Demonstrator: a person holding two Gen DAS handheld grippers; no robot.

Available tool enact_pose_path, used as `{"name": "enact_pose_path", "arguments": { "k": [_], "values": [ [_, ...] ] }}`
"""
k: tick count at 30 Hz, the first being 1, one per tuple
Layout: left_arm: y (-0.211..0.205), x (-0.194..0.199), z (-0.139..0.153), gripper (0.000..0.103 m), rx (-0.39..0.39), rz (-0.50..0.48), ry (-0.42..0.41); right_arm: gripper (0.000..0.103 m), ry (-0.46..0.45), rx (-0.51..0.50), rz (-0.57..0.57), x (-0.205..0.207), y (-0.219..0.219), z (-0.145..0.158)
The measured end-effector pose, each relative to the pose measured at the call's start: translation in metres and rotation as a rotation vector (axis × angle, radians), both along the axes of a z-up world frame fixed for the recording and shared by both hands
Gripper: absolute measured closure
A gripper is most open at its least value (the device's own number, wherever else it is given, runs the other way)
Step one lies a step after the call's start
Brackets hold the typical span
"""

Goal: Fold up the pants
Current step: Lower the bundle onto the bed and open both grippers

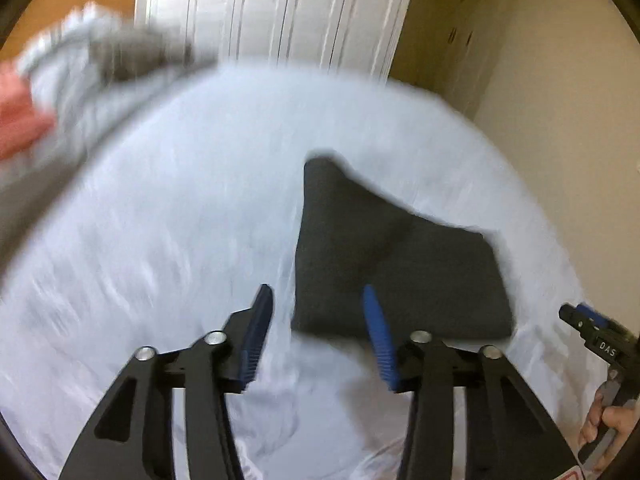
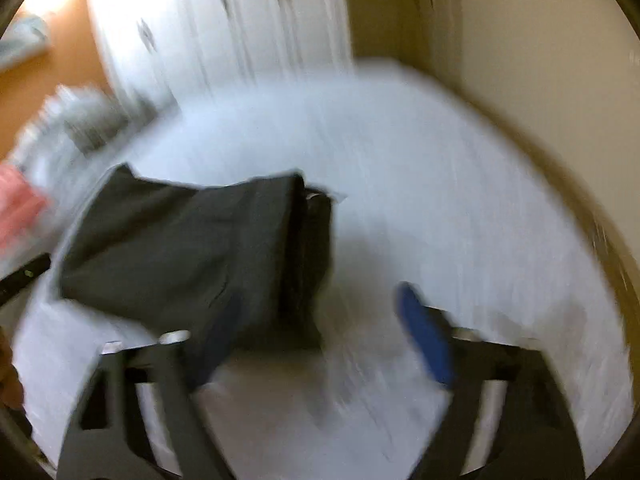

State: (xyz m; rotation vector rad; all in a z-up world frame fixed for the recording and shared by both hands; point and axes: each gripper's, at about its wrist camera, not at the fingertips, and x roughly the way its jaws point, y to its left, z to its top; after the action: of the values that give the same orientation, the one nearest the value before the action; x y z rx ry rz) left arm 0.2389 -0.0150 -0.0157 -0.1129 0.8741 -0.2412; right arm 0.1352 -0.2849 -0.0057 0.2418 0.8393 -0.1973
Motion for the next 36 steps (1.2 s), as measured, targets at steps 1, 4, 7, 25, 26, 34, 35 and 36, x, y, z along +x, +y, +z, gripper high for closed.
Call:
{"name": "enact_pose_path", "arguments": {
  "k": [1, 4, 7, 25, 26, 34, 35, 36],
  "values": [
    [0.009, 0.001, -0.019, 0.062, -0.029, 0.007, 0.028, 0.037, 0.023, 0.037, 0.006, -0.006, -0.006, -0.020],
    [0.020, 0.011, -0.031, 0.059, -0.074, 0.027, 0.040, 0.022, 0.014, 0.054, 0.013, -0.021, -0.014, -0.035],
    [0.019, 0.029, -0.027, 0.028, -0.120, 0.051, 0.032, 0.007, -0.031, 0.086, 0.042, -0.005, -0.015, -0.021],
    [0.007, 0.038, -0.033, 0.083, -0.250, 0.046, 0.113, 0.065, 0.014, 0.331, 0.108, 0.043, -0.010, -0.027],
    [0.002, 0.036, -0.041, 0.082, -0.205, 0.035, 0.153, 0.054, 0.020, 0.310, 0.100, 0.039, -0.012, -0.029],
    [0.000, -0.013, -0.032, 0.076, -0.078, 0.084, 0.055, 0.051, 0.018, 0.203, -0.017, -0.014, -0.022, -0.025],
    [-0.003, -0.015, -0.025, 0.076, -0.059, 0.082, 0.027, 0.051, -0.015, 0.174, 0.014, -0.017, -0.012, -0.011],
    [-0.009, -0.018, -0.019, 0.076, -0.016, 0.082, -0.005, 0.051, -0.026, 0.149, 0.047, -0.017, -0.002, -0.004]
  ]
}}
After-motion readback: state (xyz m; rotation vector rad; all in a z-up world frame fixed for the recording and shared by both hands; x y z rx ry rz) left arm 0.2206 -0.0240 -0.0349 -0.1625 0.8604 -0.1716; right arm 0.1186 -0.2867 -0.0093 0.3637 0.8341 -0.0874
